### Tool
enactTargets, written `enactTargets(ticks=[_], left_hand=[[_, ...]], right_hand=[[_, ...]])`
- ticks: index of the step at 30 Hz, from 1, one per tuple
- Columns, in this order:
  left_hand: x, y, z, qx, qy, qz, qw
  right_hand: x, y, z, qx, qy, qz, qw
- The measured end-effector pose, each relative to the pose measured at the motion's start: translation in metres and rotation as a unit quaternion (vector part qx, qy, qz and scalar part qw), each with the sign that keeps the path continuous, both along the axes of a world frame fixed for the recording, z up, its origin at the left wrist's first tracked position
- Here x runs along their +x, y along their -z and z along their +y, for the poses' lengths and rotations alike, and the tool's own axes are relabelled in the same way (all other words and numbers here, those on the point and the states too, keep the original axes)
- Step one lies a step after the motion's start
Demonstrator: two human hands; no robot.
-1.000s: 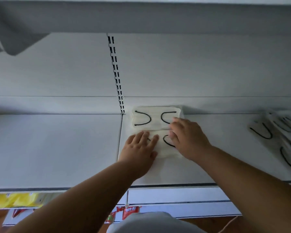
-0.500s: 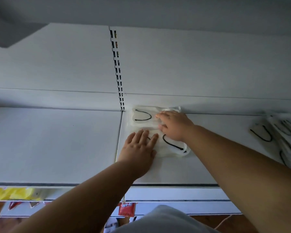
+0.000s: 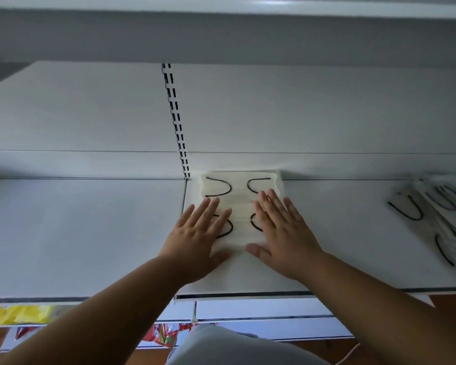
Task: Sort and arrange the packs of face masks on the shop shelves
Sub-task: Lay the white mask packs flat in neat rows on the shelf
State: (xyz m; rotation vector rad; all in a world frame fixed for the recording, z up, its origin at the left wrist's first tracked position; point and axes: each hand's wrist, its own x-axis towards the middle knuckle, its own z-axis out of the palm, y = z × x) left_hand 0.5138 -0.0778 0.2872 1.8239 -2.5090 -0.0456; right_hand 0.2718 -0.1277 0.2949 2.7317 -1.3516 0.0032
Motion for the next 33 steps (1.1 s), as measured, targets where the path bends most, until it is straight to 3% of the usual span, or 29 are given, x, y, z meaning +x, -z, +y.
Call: enactTargets(ticks=[7,18,21,23,25,27,33], left_hand=[[-0.003,0.007,-0.003,-0.006,-0.012,-0.01,1.0],[0.003,-0.001,0.005,0.013,0.007,0.0,1.0],[0.007,-0.005,0.008,-0.02,0.033,0.034,0.999],[0.011,-0.011,0.004,-0.07,0.041,0.103,0.991],[0.017,-0.024,-0.01,-0.141,-0.001,0.203,0.969],[0.016,-0.04,-0.03,-0.166,-0.035,0.241,0.956],[-0.022,-0.032,-0.072,0.021,-0.051,0.079,0.995]], right_hand=[[-0.001,0.01,-0.01,0.055,-0.002,0.035,0.998],[-0.007,-0.002,-0.011,0.048,-0.042,0.025,0.998],[-0.002,-0.013,-0.003,0.049,-0.032,-0.026,0.998],[0.007,-0.023,-0.004,0.068,0.003,-0.057,0.996],[0.018,-0.034,-0.013,0.083,0.04,-0.097,0.991],[0.028,-0.037,-0.03,0.086,0.053,-0.125,0.987],[0.035,-0.017,-0.07,0.101,0.096,-0.034,0.99]])
